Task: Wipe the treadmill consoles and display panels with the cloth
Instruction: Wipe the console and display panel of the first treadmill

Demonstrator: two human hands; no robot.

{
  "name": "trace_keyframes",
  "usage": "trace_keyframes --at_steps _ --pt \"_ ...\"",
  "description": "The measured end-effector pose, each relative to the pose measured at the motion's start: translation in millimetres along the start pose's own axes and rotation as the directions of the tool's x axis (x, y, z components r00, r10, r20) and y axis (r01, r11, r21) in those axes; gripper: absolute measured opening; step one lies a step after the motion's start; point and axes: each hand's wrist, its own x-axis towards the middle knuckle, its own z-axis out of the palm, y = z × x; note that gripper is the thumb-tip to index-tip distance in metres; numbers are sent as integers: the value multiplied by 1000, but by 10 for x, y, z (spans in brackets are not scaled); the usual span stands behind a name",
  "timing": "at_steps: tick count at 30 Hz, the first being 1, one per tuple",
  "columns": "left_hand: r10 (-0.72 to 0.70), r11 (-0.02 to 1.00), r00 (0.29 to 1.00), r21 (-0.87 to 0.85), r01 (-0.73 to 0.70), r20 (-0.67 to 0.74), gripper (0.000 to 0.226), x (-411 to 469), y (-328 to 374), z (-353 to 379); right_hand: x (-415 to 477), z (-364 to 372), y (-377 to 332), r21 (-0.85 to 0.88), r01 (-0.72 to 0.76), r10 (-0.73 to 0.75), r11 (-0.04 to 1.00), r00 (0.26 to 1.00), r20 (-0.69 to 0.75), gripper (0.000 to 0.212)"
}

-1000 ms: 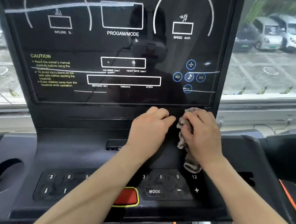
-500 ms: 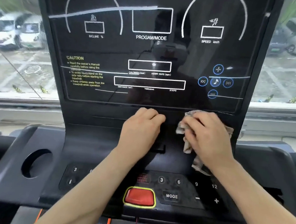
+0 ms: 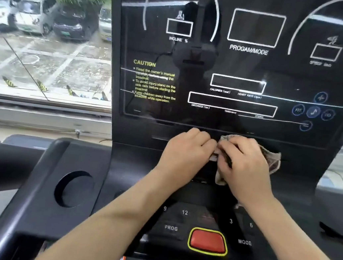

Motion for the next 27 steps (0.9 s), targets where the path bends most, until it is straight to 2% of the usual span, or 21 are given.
trace_keyframes --at_steps 2,5,8,11,13,15,16,18,20,21,23,25,26,27 --pt "5 999 1000 35 -5 15 7 -47 -99 -90 -67 -96 122 -48 -33 33 998 999 0 18" --pt "-112 988 994 103 112 -5 8 -273 -451 -267 -59 -61 90 -15 -101 100 995 995 -16 17" --pt "-191 973 981 130 192 -20 5 -381 -627 -372 112 178 -306 13 -27 27 1000 1000 -5 16" --pt "-172 985 984 20 173 -41 3 -392 -585 -353 311 419 -796 66 32 -30 997 999 -31 13" --pt "-171 985 985 -34 170 -12 10 -459 -614 -404 353 416 -839 41 87 -87 995 996 -12 11" --pt "-233 968 972 -88 233 14 19 -567 -721 -504 291 336 -632 -28 140 -139 990 989 39 12" --pt "-318 939 948 -133 318 21 22 -616 -784 -559 237 290 -510 -48 113 -112 992 993 35 13" --pt "-560 797 828 -248 551 39 24 -688 -883 -691 152 229 -395 -15 3 -3 1000 1000 -27 14" --pt "-733 582 671 -408 703 111 25 -729 -953 -728 162 303 -531 33 -34 36 999 997 -67 13" --pt "-774 466 607 -487 739 179 27 -742 -965 -722 207 386 -681 43 24 -21 999 998 -56 13" --pt "-794 286 536 -601 747 288 25 -763 -980 -699 334 614 -1021 80 252 -253 964 967 10 17" --pt "-796 53 459 -710 702 394 26 -799 -1039 -717 466 829 -1271 120 448 -459 886 883 95 24" --pt "-787 -68 421 -741 668 452 31 -817 -1077 -755 526 904 -1332 116 516 -528 849 838 136 29" --pt "-772 -148 403 -756 638 491 36 -833 -1118 -795 583 950 -1347 106 565 -575 818 798 180 34"
